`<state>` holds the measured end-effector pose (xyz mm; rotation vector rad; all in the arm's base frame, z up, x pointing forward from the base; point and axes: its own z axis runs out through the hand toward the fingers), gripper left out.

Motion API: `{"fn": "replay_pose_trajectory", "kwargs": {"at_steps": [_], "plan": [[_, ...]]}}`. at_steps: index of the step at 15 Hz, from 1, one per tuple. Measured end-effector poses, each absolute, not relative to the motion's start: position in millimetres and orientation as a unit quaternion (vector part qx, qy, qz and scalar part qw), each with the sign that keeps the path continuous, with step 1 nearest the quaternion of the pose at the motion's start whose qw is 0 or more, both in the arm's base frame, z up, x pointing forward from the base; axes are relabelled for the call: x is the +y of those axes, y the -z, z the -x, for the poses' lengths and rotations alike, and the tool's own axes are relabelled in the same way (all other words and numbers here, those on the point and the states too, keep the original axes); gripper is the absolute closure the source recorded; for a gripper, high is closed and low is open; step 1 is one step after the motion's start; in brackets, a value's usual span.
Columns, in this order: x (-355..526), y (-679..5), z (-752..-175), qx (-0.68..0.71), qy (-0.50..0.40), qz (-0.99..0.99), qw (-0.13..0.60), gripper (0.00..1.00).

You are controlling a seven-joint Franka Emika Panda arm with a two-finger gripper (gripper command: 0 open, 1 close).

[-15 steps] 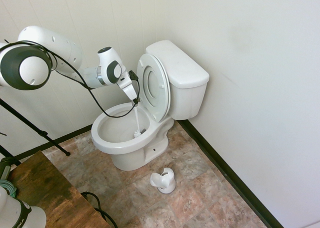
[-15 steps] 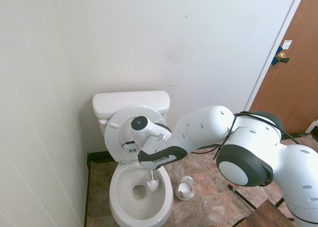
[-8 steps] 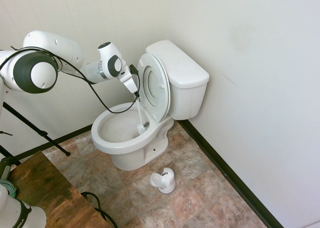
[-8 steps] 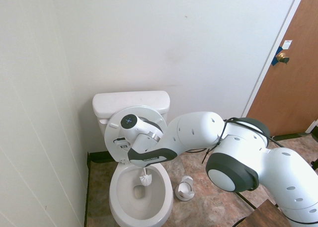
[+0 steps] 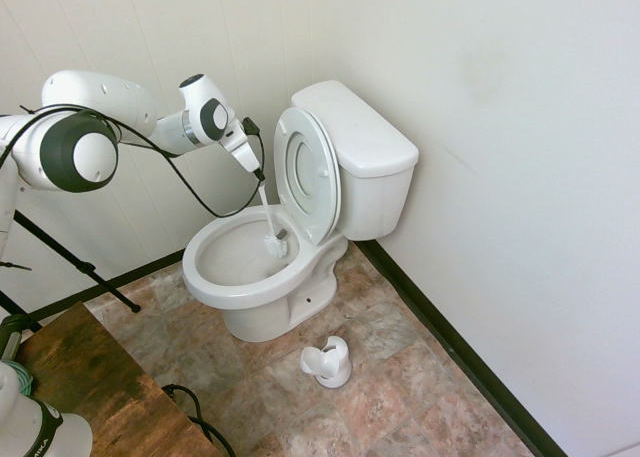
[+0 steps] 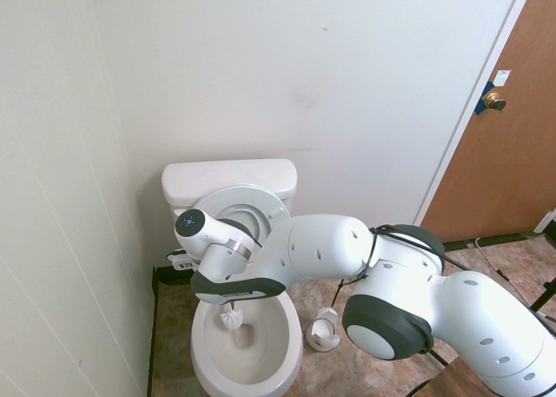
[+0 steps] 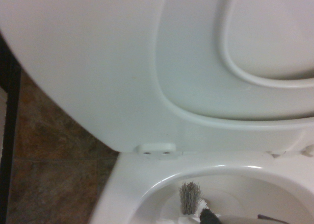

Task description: Clean the toilet

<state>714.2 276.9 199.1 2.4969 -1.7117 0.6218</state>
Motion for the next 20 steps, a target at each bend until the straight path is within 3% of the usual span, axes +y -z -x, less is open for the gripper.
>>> {"fn": "replay_pose_trajectory", "kwargs": {"at_steps": [5,10,15,20], "plan": [[281.0,-236.3,-697.9,-0.545,-0.186,-0.817,0.030,1.00],[255.0,-321.4,-660.4,-0.545,-0.171,-0.820,0.030,1.00],[194.5,-414.5,-614.6,-0.558,-0.169,-0.812,0.016,1.00],[105.7,-437.3,-598.5,-0.588,-0.172,-0.790,0.018,1.00]]}}
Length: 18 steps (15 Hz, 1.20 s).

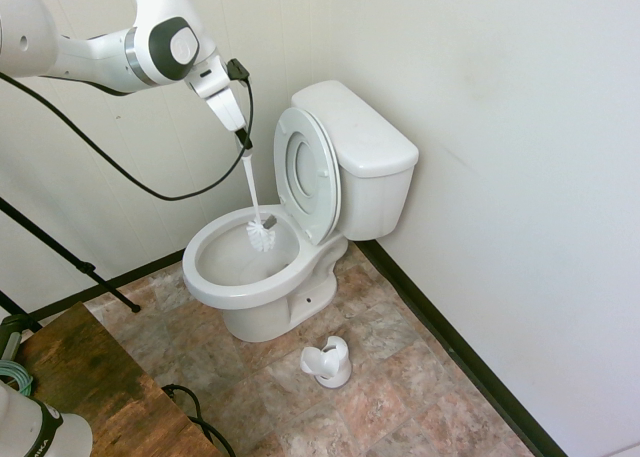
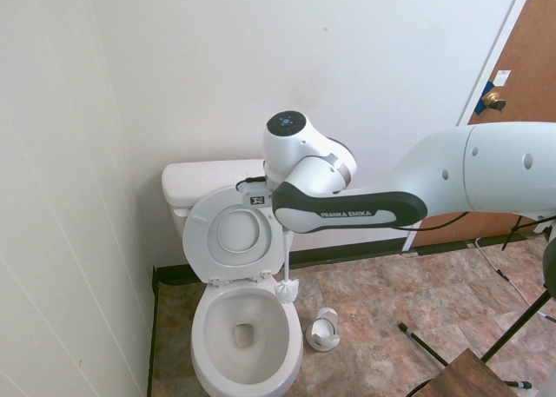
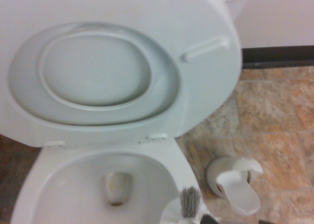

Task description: Clean the toilet

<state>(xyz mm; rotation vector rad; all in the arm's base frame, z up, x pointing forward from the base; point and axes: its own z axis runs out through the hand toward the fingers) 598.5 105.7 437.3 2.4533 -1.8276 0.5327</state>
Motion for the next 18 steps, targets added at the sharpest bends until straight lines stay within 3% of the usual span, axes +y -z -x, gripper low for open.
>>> {"fn": "replay_pose_trajectory", "kwargs": {"at_steps": [5,12,15,18], "plan": [[28.8,-412.1,-602.0,-0.590,-0.180,-0.787,0.012,1.00],[-68.1,-320.1,-595.5,-0.599,-0.177,-0.781,0.024,1.00],[-96.4,-273.4,-595.1,-0.610,-0.155,-0.777,0.020,1.00],[-99.5,-273.2,-595.8,-0.611,-0.157,-0.776,0.015,1.00]]}}
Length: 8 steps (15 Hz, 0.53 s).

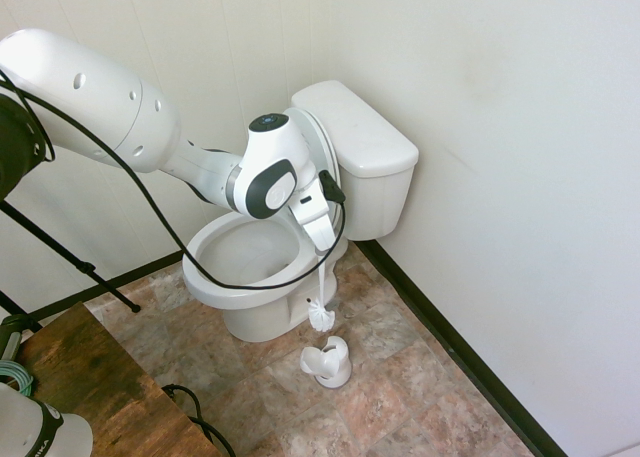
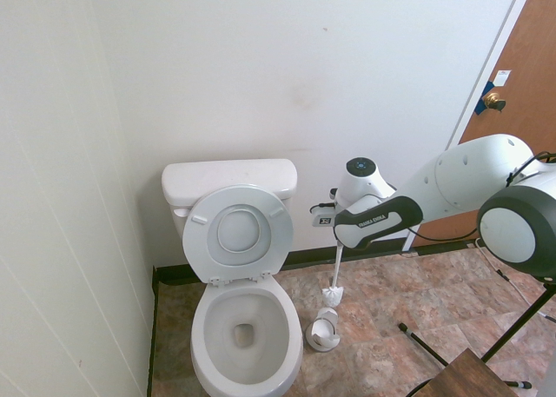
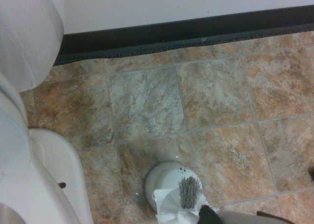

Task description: Clean the toilet

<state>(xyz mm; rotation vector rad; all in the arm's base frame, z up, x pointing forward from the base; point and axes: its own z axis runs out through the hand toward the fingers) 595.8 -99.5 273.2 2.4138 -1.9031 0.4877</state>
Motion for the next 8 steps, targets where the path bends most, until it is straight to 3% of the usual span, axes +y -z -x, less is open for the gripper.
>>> {"fn": "replay_pose_trajectory", "kwargs": {"at_steps": [8], "plan": [[-136.7,-191.5,-585.7,-0.615,-0.146,-0.775,-0.013,1.00]]}}
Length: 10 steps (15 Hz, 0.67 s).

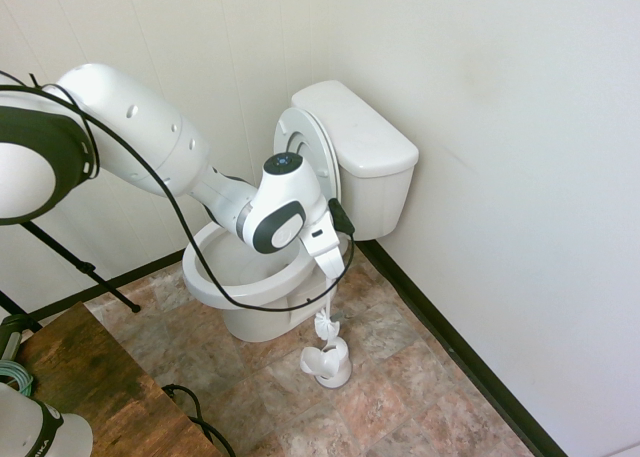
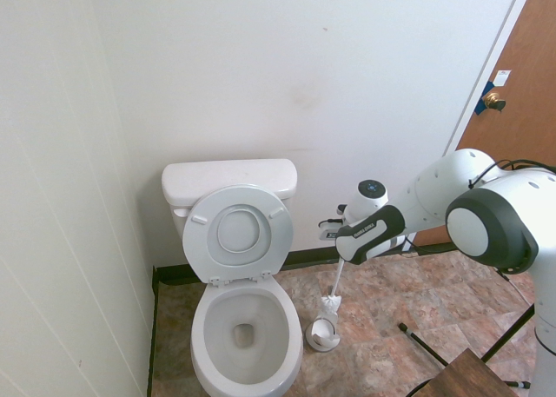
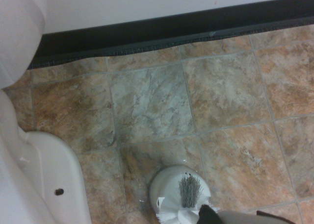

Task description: Clean the toilet

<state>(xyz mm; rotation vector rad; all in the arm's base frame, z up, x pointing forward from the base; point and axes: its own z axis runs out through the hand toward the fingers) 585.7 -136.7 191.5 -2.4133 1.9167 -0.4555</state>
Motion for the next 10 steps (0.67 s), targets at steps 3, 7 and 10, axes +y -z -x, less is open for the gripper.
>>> {"fn": "replay_pose_trajectory", "kwargs": {"at_steps": [3,7,10], "plan": [[-147.3,-166.5,-576.1,0.619,0.138,0.773,0.017,1.00],[-148.8,-151.3,-560.7,0.621,0.129,0.772,0.021,1.00],[-145.6,-131.5,-556.7,0.625,0.120,0.771,0.022,1.00]]}}
